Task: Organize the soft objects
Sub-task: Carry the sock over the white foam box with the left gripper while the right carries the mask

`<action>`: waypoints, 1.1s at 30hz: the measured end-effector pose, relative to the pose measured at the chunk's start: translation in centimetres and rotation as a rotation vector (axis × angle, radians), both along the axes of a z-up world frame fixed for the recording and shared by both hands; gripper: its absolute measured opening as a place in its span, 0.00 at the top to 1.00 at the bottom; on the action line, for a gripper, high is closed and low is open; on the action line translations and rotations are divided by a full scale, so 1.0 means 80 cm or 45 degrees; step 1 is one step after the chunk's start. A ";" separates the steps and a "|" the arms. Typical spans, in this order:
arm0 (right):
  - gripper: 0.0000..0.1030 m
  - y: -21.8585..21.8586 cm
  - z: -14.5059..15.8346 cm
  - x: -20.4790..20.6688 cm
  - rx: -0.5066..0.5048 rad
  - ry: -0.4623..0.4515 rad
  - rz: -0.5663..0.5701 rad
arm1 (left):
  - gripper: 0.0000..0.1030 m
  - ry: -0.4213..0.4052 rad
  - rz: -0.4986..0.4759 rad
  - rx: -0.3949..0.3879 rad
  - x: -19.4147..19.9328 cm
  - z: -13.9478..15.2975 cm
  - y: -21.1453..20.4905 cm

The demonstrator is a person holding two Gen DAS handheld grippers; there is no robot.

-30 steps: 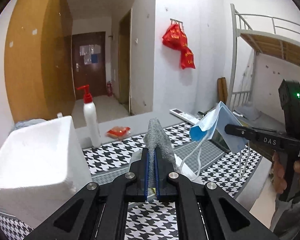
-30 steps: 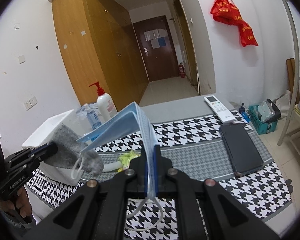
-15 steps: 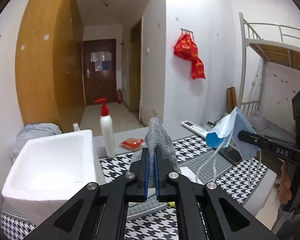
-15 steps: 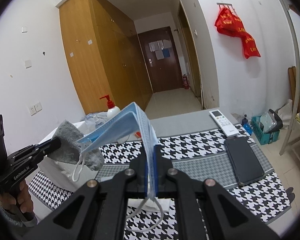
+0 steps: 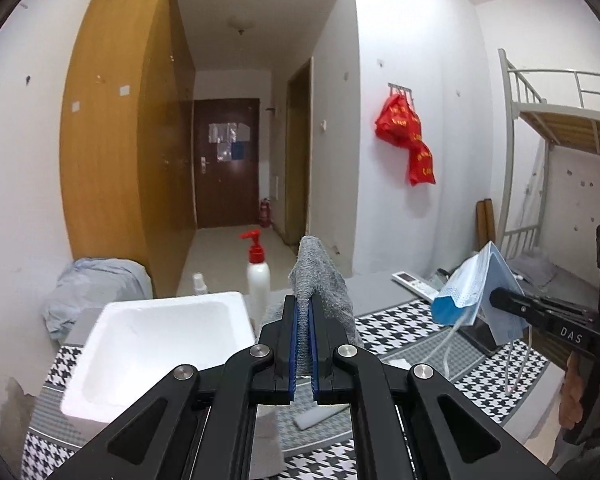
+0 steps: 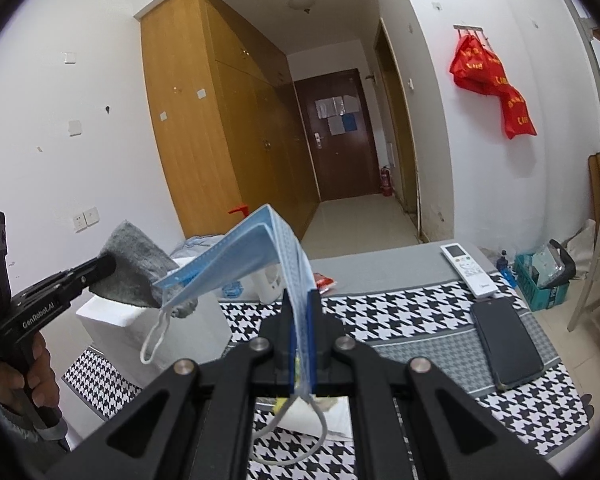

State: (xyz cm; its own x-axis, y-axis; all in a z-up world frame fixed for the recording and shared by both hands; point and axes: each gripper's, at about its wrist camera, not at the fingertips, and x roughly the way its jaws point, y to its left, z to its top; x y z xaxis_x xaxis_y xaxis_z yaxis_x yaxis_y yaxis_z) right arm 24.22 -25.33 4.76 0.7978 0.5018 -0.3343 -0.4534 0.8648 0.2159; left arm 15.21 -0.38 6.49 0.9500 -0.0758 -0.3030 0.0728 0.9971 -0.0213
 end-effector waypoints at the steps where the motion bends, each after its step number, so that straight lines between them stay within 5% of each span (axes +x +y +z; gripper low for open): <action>1: 0.93 0.003 0.001 0.000 0.000 -0.002 0.003 | 0.95 -0.004 0.004 0.001 -0.001 0.001 0.002; 33: 0.93 0.116 0.015 0.012 -0.016 -0.034 0.222 | 0.95 0.045 0.267 -0.007 -0.002 -0.011 0.114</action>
State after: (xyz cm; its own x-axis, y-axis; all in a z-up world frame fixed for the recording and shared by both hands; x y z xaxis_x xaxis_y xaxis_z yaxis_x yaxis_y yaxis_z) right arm 25.19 -16.06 5.99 0.7075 0.6293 -0.3217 -0.6023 0.7750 0.1914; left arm 15.05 8.73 5.62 0.9339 0.1207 -0.3364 -0.1371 0.9902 -0.0253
